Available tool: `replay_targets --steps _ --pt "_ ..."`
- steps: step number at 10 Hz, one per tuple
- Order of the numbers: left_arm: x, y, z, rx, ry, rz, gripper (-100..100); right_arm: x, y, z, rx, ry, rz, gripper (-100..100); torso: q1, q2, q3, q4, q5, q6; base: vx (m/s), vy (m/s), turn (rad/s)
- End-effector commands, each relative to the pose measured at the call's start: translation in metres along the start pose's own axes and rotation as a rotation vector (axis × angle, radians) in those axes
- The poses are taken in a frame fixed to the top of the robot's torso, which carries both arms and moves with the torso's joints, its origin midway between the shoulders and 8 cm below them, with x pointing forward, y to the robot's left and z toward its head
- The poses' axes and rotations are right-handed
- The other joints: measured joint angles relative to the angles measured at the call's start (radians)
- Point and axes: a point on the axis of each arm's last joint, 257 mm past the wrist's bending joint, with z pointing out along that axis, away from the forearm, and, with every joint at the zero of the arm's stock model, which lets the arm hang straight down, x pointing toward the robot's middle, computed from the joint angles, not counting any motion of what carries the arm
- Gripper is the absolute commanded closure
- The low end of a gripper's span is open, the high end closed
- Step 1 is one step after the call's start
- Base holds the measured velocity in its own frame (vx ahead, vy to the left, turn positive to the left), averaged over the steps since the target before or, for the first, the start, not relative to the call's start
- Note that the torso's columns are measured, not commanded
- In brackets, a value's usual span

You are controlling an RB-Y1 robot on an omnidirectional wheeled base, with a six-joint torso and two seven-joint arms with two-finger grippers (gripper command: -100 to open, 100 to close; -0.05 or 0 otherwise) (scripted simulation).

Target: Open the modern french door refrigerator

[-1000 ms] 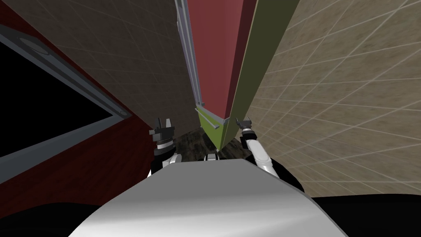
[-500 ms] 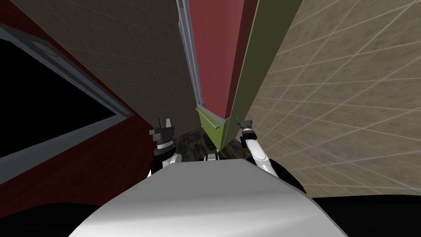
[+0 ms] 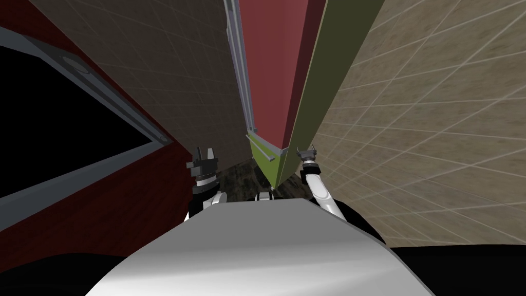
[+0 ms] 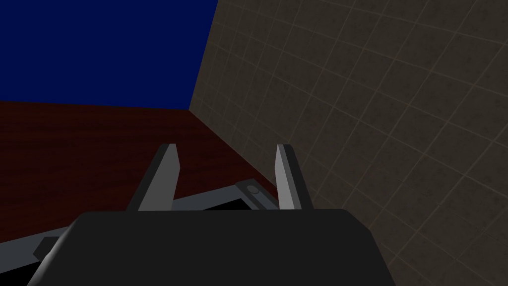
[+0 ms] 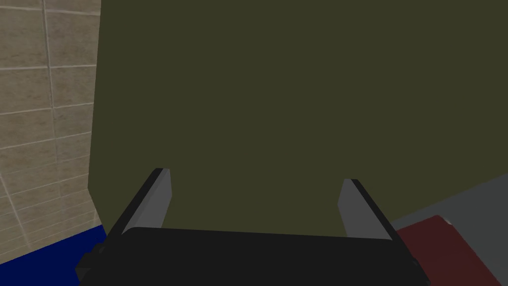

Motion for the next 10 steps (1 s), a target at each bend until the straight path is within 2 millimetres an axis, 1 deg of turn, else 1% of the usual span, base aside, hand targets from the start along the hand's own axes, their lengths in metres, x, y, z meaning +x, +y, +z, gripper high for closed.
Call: replay_targets --steps 1,2,3,4,7,8,10 --pt "0.0000 0.0000 0.0000 0.000 0.000 0.000 0 -0.0009 -0.0025 0.0007 0.014 -0.013 -0.072 -100 -0.001 0.000 0.000 0.000 0.000 0.001 0.002 -0.014 0.001" --pt "0.0000 0.0000 0.0000 0.000 0.000 0.000 0 -0.0027 -0.0020 0.0007 0.012 -0.020 -0.101 -100 0.000 0.000 0.000 0.000 0.000 0.001 0.001 -0.004 -0.014" --pt "0.0000 0.0000 0.0000 0.000 0.000 0.000 0 0.0039 -0.0064 0.0011 0.038 -0.015 -0.119 -100 0.001 0.000 0.000 0.000 0.000 0.001 -0.003 -0.017 0.130" --pt "0.0000 0.0000 0.0000 0.000 0.000 0.000 0 0.0020 -0.0057 0.0011 0.036 -0.022 -0.147 -100 0.000 0.000 0.000 0.000 0.000 0.000 -0.003 -0.024 0.087" --pt "0.0000 0.0000 0.0000 0.000 0.000 0.000 0 -0.0025 -0.0037 0.0010 0.031 -0.039 -0.216 -100 0.001 0.000 0.000 0.000 0.000 0.001 0.000 -0.004 -0.007" --pt "0.0000 0.0000 0.0000 0.000 0.000 0.000 0 0.0035 -0.0062 0.0008 0.050 -0.037 -0.243 -100 0.001 0.000 0.000 0.000 0.000 0.000 -0.003 -0.011 0.127" --pt "0.0000 0.0000 0.0000 0.000 0.000 0.000 0 -0.0004 -0.0039 0.0007 0.045 -0.052 -0.300 -100 -0.001 0.000 0.000 0.000 0.000 0.001 -0.002 -0.016 0.045"
